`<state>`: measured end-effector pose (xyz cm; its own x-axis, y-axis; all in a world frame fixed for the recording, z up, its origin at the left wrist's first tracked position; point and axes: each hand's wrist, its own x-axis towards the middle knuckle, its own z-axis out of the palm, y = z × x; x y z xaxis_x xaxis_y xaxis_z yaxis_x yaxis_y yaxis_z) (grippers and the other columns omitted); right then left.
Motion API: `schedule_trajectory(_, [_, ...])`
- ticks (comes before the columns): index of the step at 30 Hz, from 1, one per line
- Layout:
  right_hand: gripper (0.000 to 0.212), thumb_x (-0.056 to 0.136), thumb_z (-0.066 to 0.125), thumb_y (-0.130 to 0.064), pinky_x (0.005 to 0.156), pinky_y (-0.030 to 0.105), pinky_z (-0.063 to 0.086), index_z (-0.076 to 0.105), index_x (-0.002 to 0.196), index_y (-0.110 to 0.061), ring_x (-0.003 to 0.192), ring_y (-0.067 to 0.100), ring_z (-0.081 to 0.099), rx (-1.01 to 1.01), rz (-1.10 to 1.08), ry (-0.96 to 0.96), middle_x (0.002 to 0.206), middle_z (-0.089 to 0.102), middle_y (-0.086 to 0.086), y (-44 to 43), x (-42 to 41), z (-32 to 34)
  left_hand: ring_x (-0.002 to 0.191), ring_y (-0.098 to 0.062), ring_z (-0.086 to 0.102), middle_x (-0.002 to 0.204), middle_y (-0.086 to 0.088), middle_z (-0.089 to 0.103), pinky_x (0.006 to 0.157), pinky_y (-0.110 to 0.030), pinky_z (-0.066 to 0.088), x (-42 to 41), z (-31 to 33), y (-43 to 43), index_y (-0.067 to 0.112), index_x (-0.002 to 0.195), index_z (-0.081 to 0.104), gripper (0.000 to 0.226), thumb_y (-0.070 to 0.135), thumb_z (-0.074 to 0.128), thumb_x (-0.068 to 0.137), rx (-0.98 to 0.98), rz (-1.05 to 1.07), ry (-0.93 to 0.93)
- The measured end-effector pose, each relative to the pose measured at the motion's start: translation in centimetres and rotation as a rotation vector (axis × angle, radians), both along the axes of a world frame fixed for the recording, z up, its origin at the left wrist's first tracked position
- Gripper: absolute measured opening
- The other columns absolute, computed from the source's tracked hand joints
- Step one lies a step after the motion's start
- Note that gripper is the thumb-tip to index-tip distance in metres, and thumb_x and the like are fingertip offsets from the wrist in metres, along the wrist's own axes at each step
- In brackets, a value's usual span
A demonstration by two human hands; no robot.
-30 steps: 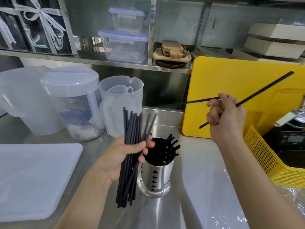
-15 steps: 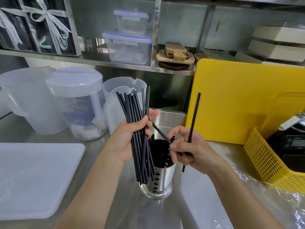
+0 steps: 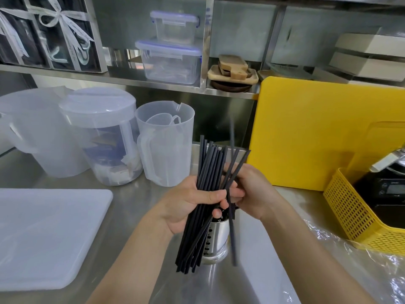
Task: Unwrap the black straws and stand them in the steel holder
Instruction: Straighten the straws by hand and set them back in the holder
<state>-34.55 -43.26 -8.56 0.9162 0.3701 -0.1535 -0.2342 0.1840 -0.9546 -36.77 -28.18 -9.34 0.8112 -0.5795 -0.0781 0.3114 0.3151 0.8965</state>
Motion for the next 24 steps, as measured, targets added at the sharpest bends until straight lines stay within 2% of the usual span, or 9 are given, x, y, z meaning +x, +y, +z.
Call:
schedule_trajectory(3, [0.026, 0.097, 0.043, -0.025, 0.046, 0.024, 0.034, 0.041, 0.074, -0.012, 0.043, 0.013, 0.038, 0.127, -0.241, 0.032, 0.052, 0.038, -0.002, -0.7, 0.6, -0.2, 0.056, -0.010, 0.058, 0.083, -0.014, 0.072, 0.049, -0.018, 0.047, 0.0, -0.3, 0.2, 0.000, 0.095, 0.065, 0.019, -0.005, 0.063, 0.077, 0.050, 0.112, 0.047])
schedule_trajectory(5, [0.022, 0.097, 0.044, -0.028, 0.041, 0.022, 0.026, 0.045, 0.080, -0.013, 0.041, 0.011, 0.031, 0.183, -0.281, 0.030, 0.052, 0.032, -0.002, -1.6, 0.5, 0.1, 0.055, -0.010, 0.059, 0.089, -0.017, 0.072, 0.048, -0.018, 0.047, 0.0, -0.3, 0.3, -0.002, 0.098, 0.063, 0.019, -0.005, 0.057, 0.080, 0.060, 0.169, 0.057])
schedule_trajectory(7, [0.021, 0.087, 0.056, -0.030, 0.037, 0.020, 0.016, 0.052, 0.093, -0.011, 0.040, 0.007, 0.022, 0.131, -0.241, -0.012, 0.052, 0.026, -0.004, -2.0, 0.1, 0.3, 0.051, -0.009, 0.059, 0.083, -0.013, 0.073, 0.048, -0.017, 0.048, -0.1, -0.2, 0.2, -0.002, 0.097, 0.063, 0.020, -0.002, 0.057, 0.078, 0.054, 0.179, 0.060])
schedule_trajectory(9, [0.039, 0.071, 0.068, -0.032, 0.037, 0.018, 0.014, 0.053, 0.101, -0.012, 0.039, 0.006, 0.021, 0.033, -0.182, -0.050, 0.050, 0.026, -0.006, -1.9, -0.4, 0.4, 0.052, -0.010, 0.061, 0.083, -0.012, 0.074, 0.049, -0.019, 0.049, -0.2, -0.2, 0.0, 0.000, 0.097, 0.062, 0.025, 0.004, 0.061, 0.072, 0.065, 0.167, 0.056])
schedule_trajectory(11, [0.040, 0.066, 0.071, -0.030, 0.035, 0.016, 0.017, 0.057, 0.095, -0.005, 0.037, 0.005, 0.026, -0.031, -0.133, -0.082, 0.047, 0.033, -0.008, -1.5, -1.0, 0.5, 0.061, -0.012, 0.066, 0.088, -0.011, 0.074, 0.052, -0.021, 0.051, -0.4, -0.2, -0.3, 0.003, 0.098, 0.063, 0.027, 0.006, 0.062, 0.071, 0.102, 0.133, 0.035])
schedule_trajectory(14, [0.016, 0.079, 0.066, -0.012, 0.032, 0.012, 0.028, 0.058, 0.069, -0.003, 0.031, 0.002, 0.042, -0.062, -0.120, -0.110, 0.043, 0.054, -0.006, -0.8, -1.4, 0.8, 0.063, -0.014, 0.067, 0.084, -0.009, 0.074, 0.053, -0.023, 0.054, -0.6, -0.3, -0.7, 0.005, 0.098, 0.065, 0.024, 0.006, 0.061, 0.074, 0.105, 0.078, 0.012])
schedule_trajectory(16, [0.017, 0.085, 0.061, -0.004, 0.034, 0.011, 0.035, 0.060, 0.067, -0.003, 0.034, 0.003, 0.051, -0.071, -0.129, -0.122, 0.045, 0.060, -0.002, -0.6, -1.4, 0.8, 0.064, -0.015, 0.067, 0.085, -0.011, 0.073, 0.053, -0.025, 0.055, -0.8, -0.1, -0.7, 0.004, 0.099, 0.064, 0.025, 0.007, 0.060, 0.075, 0.091, 0.066, 0.012])
schedule_trajectory(21, [0.025, 0.088, 0.058, -0.004, 0.037, 0.012, 0.038, 0.059, 0.063, -0.005, 0.036, 0.004, 0.052, -0.072, -0.171, -0.148, 0.043, 0.058, -0.004, -0.2, -1.4, 0.6, 0.076, -0.023, 0.071, 0.091, -0.019, 0.071, 0.055, -0.032, 0.058, -1.1, 0.0, -0.6, 0.003, 0.104, 0.064, 0.029, 0.015, 0.058, 0.078, 0.034, 0.095, 0.017])
schedule_trajectory(24, [0.022, 0.088, 0.057, -0.004, 0.036, 0.011, 0.035, 0.057, 0.066, -0.004, 0.034, 0.003, 0.049, -0.049, -0.177, -0.152, 0.041, 0.055, -0.006, 0.1, -1.8, 0.7, 0.072, -0.023, 0.070, 0.088, -0.019, 0.071, 0.051, -0.032, 0.057, -1.3, -0.2, -0.9, 0.002, 0.108, 0.060, 0.032, 0.018, 0.058, 0.079, 0.031, 0.145, 0.013])
